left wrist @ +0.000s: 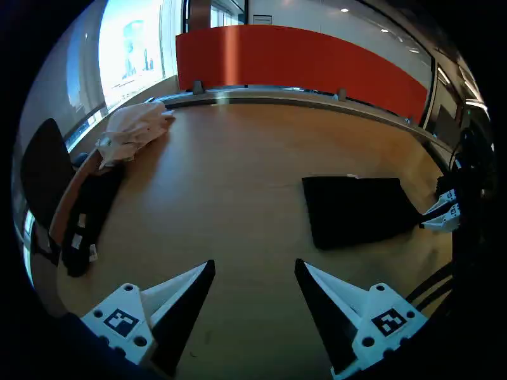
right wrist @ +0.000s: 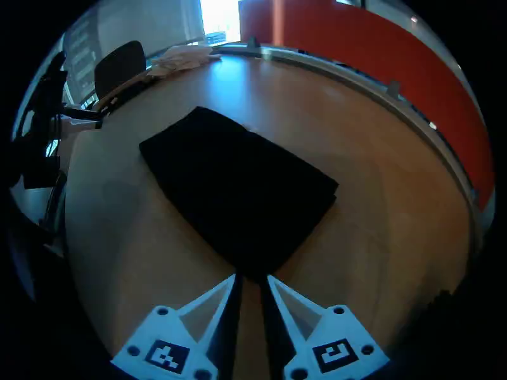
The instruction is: Fold towel
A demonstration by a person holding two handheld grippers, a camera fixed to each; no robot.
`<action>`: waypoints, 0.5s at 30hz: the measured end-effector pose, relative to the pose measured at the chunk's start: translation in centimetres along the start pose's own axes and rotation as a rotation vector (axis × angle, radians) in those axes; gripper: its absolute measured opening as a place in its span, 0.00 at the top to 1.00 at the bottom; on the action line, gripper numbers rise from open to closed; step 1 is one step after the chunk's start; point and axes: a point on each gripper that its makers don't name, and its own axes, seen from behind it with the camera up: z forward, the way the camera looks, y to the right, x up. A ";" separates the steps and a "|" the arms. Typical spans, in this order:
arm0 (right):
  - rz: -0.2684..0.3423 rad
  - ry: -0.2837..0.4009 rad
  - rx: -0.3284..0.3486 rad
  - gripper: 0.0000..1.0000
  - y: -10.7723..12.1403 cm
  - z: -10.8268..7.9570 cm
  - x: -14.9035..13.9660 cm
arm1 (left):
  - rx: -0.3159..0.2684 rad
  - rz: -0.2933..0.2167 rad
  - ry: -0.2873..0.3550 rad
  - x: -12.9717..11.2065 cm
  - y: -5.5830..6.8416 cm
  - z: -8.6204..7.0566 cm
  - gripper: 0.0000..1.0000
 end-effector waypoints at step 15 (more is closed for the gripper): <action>-0.008 0.041 -0.033 0.68 0.5 -1.5 1.8 | 0.001 -0.006 -0.003 -0.1 -0.1 0.2 0.06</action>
